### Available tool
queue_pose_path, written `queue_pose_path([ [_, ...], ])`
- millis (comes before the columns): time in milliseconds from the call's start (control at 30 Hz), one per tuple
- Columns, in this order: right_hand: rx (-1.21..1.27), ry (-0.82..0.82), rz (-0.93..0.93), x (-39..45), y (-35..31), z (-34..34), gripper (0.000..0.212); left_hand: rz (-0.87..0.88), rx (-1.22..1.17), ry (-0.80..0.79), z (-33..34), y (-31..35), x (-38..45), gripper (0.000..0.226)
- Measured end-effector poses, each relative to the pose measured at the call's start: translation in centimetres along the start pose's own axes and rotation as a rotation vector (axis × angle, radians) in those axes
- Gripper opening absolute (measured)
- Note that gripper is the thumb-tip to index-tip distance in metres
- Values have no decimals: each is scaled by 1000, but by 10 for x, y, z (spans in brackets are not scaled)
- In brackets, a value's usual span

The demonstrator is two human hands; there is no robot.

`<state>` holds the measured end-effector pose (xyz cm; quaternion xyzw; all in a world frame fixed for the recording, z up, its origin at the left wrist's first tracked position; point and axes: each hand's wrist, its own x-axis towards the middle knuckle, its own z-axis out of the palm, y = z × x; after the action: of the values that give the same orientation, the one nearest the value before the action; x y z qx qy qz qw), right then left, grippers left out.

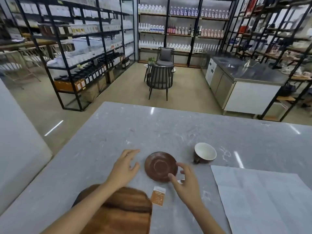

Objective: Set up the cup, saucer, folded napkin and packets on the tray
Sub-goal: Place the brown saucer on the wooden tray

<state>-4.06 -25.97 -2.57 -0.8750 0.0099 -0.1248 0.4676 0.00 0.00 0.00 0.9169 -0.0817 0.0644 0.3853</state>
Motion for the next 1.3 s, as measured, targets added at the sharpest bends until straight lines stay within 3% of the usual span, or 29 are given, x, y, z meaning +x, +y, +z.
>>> queue_pose_path([
  [200,136,-55,285,30,23,11,51,-346,-227,-106,38,-18,22,59],
  [333,146,-129,385,45,35,16,62,-422,-286,-171,57,-26,32,68],
  [667,181,-222,407,59,44,20,81,-461,-418,-240,70,-35,45,77],
  [1300,142,-234,343,30,2,10,76,-379,-441,-225,36,-20,6,77],
])
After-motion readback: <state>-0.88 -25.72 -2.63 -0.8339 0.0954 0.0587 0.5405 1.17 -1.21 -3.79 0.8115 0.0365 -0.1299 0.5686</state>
